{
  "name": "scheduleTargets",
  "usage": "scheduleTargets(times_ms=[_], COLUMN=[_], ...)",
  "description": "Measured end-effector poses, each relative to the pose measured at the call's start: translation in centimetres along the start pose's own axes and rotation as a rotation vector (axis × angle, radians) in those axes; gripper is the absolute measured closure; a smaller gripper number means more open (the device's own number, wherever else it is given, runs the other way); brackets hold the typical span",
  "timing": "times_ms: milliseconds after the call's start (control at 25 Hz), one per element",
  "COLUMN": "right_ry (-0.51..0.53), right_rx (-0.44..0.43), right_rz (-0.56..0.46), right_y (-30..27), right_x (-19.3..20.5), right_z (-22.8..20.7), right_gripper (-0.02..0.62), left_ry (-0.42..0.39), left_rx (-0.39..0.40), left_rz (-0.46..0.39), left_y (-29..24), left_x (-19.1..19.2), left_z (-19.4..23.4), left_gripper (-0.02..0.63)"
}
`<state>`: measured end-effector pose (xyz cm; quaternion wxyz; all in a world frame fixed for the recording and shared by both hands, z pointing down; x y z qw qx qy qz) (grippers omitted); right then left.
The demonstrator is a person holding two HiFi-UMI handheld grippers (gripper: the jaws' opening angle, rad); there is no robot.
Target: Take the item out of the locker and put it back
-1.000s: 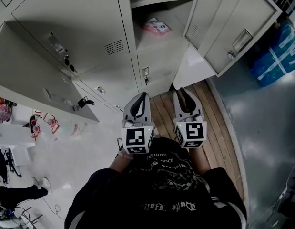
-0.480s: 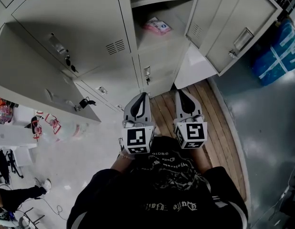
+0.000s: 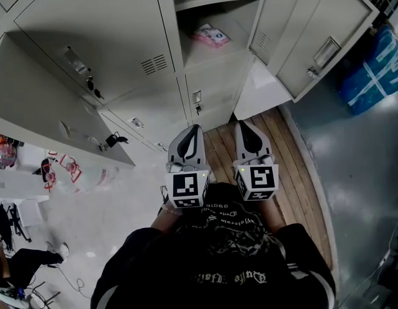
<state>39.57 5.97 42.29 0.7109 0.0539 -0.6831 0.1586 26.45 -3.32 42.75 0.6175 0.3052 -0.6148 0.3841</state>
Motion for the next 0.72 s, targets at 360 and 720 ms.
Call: scheduleTargets(times_ms=[360,720], right_ry=[-0.009,-0.005], right_rx=[0.002,0.003], right_rz=[0.003,0.007], right_y=[-0.08,-0.33], right_x=[0.25,0.28], right_z=[-0.36,-0.49], right_gripper=[0.592,0.592], left_ry=[0.015,0.007], left_rx=[0.005,0.002], left_rz=[0.001,-0.002], left_y=[-0.38,-0.7], left_x=[0.14,0.35], left_z=[-0.09,0.14], left_gripper=[0.598,0.598])
Point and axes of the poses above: the fingertips, and each gripper's own axes: y backward along the fingers, z to its left, x out of its underside, the point moved 7 cm from there along y, backward along the fingers, and after that the axes turned 1 degree about y, right-handed, at the moved point
